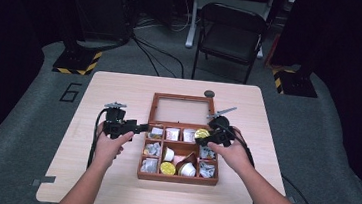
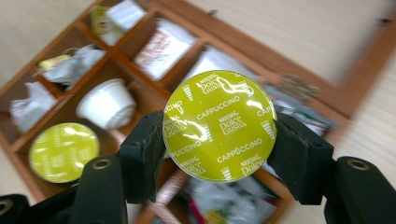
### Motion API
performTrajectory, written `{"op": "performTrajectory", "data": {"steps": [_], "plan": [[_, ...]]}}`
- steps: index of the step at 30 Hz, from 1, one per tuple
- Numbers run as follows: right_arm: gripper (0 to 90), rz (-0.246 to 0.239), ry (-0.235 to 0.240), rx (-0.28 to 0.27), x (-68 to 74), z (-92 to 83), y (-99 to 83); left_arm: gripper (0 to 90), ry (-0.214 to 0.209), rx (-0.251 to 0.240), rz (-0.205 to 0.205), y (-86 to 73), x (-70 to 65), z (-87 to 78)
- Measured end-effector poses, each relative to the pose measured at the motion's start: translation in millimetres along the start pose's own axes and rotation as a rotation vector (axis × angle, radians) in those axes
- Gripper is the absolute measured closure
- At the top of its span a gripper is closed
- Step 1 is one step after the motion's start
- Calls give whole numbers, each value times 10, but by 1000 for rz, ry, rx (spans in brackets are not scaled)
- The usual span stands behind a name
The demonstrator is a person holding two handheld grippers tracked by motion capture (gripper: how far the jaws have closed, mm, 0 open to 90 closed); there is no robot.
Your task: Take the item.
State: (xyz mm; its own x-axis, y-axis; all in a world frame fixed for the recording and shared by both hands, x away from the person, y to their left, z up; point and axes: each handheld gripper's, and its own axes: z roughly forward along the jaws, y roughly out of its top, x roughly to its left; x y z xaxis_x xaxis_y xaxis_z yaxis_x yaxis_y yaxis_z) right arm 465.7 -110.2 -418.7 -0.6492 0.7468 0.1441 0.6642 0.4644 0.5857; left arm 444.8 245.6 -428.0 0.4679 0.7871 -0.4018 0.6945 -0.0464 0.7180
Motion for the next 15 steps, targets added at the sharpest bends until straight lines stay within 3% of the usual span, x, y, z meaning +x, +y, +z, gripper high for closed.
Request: {"op": "performTrajectory", "data": {"steps": [9,15], "plan": [[377,113,-89,-28,-498,-248,-108,320,3,3,-6,-3,-8,6],[377,179,-133,-38,-753,-372,-208,321,4,3,-7,-3,-6,6]]}}
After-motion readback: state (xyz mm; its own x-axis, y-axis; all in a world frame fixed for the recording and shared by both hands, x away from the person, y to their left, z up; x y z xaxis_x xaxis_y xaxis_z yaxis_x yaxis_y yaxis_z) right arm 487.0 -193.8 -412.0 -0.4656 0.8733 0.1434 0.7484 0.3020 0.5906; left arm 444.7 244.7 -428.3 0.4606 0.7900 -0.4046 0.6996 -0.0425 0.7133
